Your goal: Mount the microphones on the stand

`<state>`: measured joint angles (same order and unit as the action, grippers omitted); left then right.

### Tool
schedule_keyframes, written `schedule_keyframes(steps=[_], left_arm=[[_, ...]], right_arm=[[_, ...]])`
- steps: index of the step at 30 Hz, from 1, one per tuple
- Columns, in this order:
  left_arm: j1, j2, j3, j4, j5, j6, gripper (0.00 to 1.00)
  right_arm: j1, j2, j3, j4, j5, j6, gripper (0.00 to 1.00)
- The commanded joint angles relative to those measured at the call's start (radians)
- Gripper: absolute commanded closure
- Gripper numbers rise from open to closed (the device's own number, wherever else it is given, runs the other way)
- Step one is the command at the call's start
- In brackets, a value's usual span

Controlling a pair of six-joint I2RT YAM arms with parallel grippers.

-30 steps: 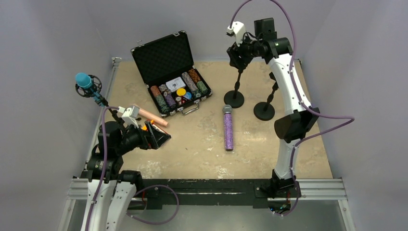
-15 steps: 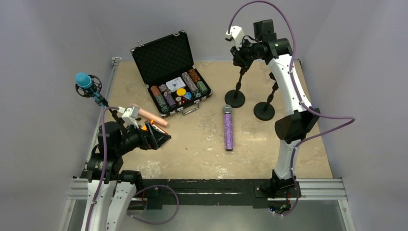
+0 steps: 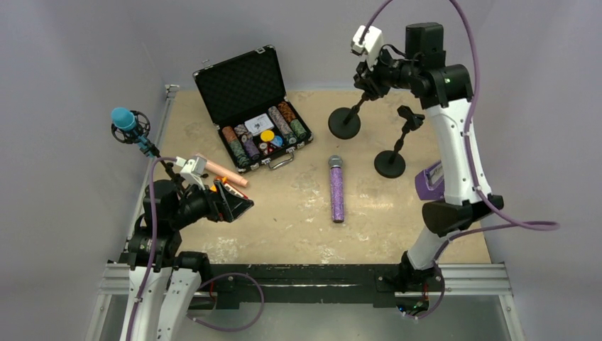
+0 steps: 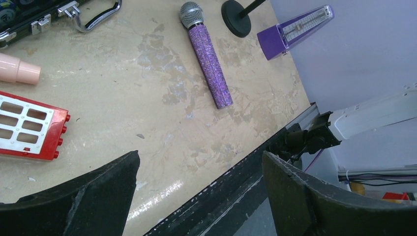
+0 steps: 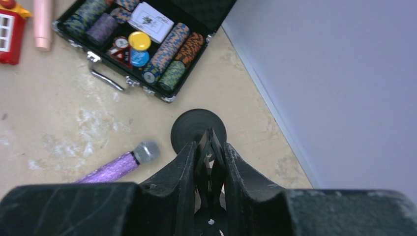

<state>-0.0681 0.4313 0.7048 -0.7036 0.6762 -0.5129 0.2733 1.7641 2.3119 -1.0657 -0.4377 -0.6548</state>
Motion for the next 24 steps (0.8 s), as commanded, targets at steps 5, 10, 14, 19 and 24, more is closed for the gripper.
schedule_keyframes(steps=[5, 10, 14, 19, 24], left_arm=[[-0.004, -0.01, 0.024, 0.04, 0.055, 0.047, 0.02], [-0.004, -0.003, 0.011, 0.096, 0.088, 0.019, 0.03], [-0.004, -0.003, 0.005, 0.132, 0.111, 0.017, 0.03], [-0.005, 0.006, 0.019, 0.153, 0.137, 0.023, 0.03], [-0.005, 0.018, 0.012, 0.181, 0.147, -0.002, 0.03]], right_arm=[[0.022, -0.294, -0.19, -0.093, -0.173, -0.072, 1.0], [0.021, -0.453, -0.348, -0.194, -0.193, -0.13, 1.0], [0.022, -0.557, -0.479, -0.242, -0.192, -0.163, 1.0], [0.022, -0.656, -0.668, -0.219, -0.138, -0.17, 1.0], [0.021, -0.707, -0.817, -0.143, -0.143, -0.146, 1.0]])
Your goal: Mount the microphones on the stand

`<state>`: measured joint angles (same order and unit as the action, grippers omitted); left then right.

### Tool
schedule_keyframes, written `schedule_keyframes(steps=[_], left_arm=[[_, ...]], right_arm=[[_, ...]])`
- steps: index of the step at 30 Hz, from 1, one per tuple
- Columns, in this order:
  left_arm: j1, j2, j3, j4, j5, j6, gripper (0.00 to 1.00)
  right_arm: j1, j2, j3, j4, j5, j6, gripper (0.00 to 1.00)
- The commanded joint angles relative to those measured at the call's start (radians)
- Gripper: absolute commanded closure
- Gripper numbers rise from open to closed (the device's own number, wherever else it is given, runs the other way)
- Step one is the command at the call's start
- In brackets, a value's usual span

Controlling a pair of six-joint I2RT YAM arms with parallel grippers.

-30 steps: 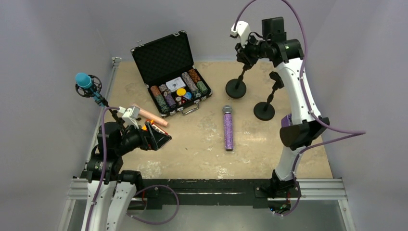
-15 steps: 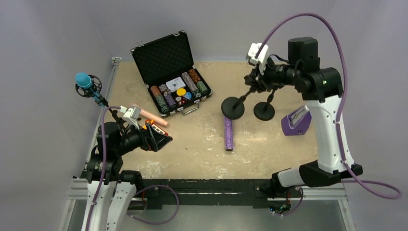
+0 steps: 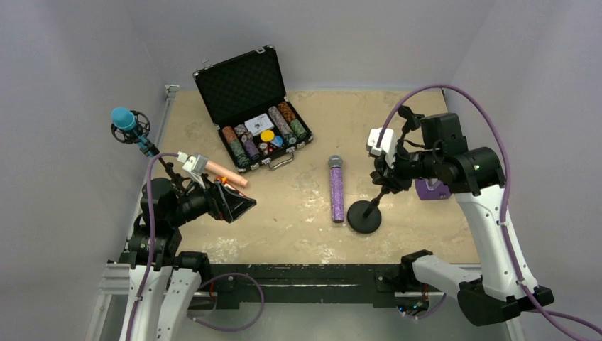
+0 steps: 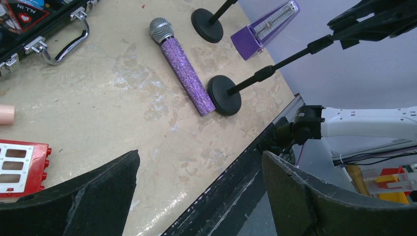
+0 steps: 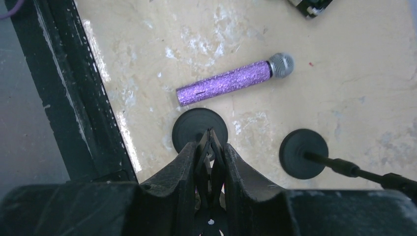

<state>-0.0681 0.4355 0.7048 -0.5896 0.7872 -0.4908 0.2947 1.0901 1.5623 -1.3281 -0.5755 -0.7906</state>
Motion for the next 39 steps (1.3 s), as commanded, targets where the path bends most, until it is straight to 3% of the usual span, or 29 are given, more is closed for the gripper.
schedule_keyframes(steps=[1, 6, 9, 11, 13, 15, 21, 27, 32, 36, 39], left_arm=[[-0.005, 0.015, 0.008, 0.071, 0.037, -0.031, 0.03], [-0.005, 0.011, 0.006, 0.059, 0.029, -0.029, 0.03], [-0.004, 0.012, -0.002, 0.059, 0.027, -0.035, 0.03], [-0.005, 0.014, -0.014, 0.071, 0.031, -0.047, 0.03], [-0.005, 0.015, -0.028, 0.091, 0.035, -0.065, 0.03], [-0.006, 0.016, -0.05, 0.121, 0.04, -0.095, 0.03], [-0.044, 0.036, -0.093, 0.198, 0.021, -0.157, 0.03], [-0.21, 0.095, -0.097, 0.203, -0.111, -0.153, 0.03], [-0.391, 0.218, -0.069, 0.266, -0.262, -0.15, 0.04], [-0.551, 0.41, 0.034, 0.31, -0.394, -0.124, 0.05], [-0.625, 0.559, 0.096, 0.413, -0.409, -0.087, 0.05]], right_arm=[[0.0, -0.033, -0.082, 0.133, -0.008, -0.002, 1.0], [0.0, -0.018, -0.098, 0.132, -0.049, 0.016, 0.95], [0.001, -0.019, -0.098, 0.12, -0.074, 0.016, 0.73], [0.0, -0.023, -0.098, 0.116, -0.083, 0.021, 0.46], [0.0, -0.031, -0.09, 0.121, -0.082, 0.039, 0.33], [0.0, -0.032, -0.065, 0.123, -0.082, 0.059, 0.28], [0.0, -0.028, 0.058, 0.125, -0.121, 0.124, 0.21], [-0.083, -0.005, 0.176, 0.062, -0.355, 0.14, 0.2], [-0.208, -0.05, 0.133, 0.096, -0.411, 0.152, 0.2], [-0.272, -0.109, 0.022, 0.221, -0.357, 0.255, 0.19], [-0.351, -0.132, -0.02, 0.268, -0.362, 0.299, 0.19]])
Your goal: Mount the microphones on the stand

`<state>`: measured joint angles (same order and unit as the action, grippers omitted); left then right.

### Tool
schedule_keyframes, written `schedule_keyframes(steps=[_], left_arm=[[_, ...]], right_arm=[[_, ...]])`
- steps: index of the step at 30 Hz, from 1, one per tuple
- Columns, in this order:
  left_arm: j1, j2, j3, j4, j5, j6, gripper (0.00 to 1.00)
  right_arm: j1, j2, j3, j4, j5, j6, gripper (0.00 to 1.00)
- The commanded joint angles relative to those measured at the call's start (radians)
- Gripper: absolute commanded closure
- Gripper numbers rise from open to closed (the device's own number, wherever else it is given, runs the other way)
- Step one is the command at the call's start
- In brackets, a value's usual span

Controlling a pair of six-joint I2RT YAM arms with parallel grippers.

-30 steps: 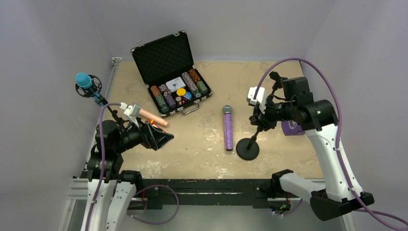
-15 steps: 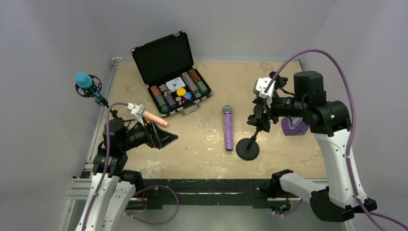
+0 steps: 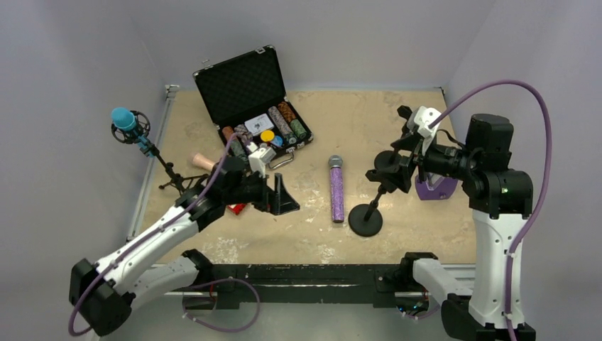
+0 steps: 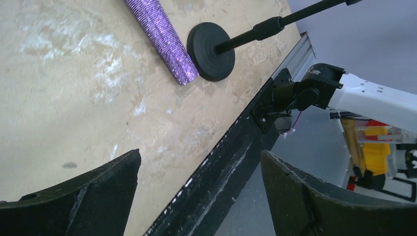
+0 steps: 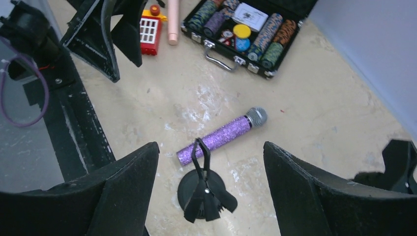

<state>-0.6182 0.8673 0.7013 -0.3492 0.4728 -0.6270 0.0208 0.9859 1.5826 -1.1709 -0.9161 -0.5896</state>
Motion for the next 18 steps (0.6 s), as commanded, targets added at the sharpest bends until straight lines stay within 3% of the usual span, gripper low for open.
schedule_keyframes(steps=[1, 3, 8, 13, 18], left_arm=[[-0.094, 0.167, 0.105, 0.237, -0.077, 0.077, 0.06], [-0.14, 0.231, 0.089, 0.441, -0.012, 0.192, 0.09], [-0.227, 0.385, 0.011, 0.952, 0.138, 0.562, 0.06], [-0.239, 0.612, 0.097, 1.274, 0.237, 0.571, 0.04], [-0.278, 0.767, 0.213, 1.361, 0.24, 0.565, 0.06]], right_arm=[[-0.096, -0.035, -0.053, 0.123, -0.034, 0.105, 0.19], [-0.124, -0.049, -0.077, 0.139, -0.065, 0.109, 0.18], [-0.144, -0.054, -0.122, 0.155, -0.121, 0.093, 0.17], [-0.158, -0.058, -0.143, 0.164, -0.143, 0.085, 0.17], [-0.17, -0.068, -0.152, 0.175, -0.152, 0.085, 0.17]])
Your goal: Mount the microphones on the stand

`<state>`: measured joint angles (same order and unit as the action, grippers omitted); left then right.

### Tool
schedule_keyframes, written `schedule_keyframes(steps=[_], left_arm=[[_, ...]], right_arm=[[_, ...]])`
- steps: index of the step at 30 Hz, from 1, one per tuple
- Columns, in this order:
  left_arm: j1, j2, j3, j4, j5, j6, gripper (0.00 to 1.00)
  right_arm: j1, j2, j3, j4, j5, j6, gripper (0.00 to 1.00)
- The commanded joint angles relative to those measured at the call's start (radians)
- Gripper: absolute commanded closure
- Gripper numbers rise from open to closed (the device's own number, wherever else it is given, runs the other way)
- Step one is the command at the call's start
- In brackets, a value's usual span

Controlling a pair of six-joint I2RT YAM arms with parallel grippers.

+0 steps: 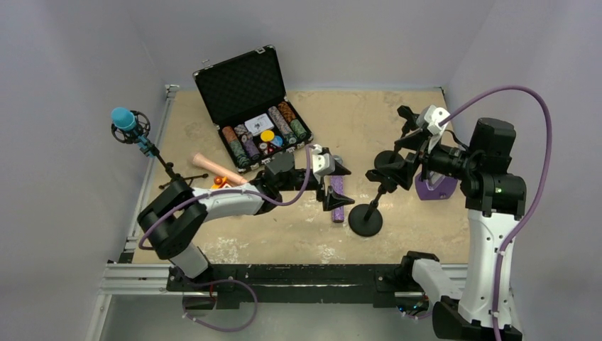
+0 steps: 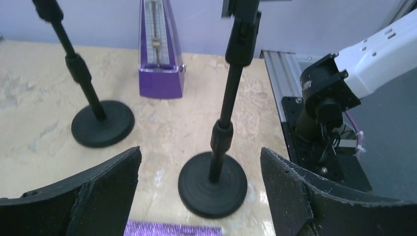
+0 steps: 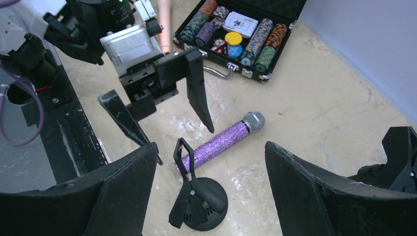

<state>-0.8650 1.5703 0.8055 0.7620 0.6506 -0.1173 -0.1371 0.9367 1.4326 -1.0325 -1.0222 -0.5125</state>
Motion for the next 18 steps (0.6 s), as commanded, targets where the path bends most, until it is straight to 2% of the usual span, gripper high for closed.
schedule_keyframes(steps=[1, 8, 13, 18], left_arm=[[-0.038, 0.087, 0.126, 0.253, 0.065, 0.049, 0.07], [-0.096, 0.191, 0.229, 0.24, 0.114, -0.003, 0.2], [-0.125, 0.244, 0.246, 0.24, 0.139, -0.038, 0.32], [-0.145, 0.288, 0.277, 0.223, 0.103, -0.029, 0.45]], right_arm=[[-0.016, -0.018, -0.002, 0.037, -0.052, 0.009, 0.17], [-0.035, -0.008, -0.002, 0.04, -0.082, 0.01, 0.17], [-0.042, -0.006, -0.004, 0.04, -0.098, 0.01, 0.17], [-0.048, -0.003, -0.002, 0.037, -0.109, 0.01, 0.17]])
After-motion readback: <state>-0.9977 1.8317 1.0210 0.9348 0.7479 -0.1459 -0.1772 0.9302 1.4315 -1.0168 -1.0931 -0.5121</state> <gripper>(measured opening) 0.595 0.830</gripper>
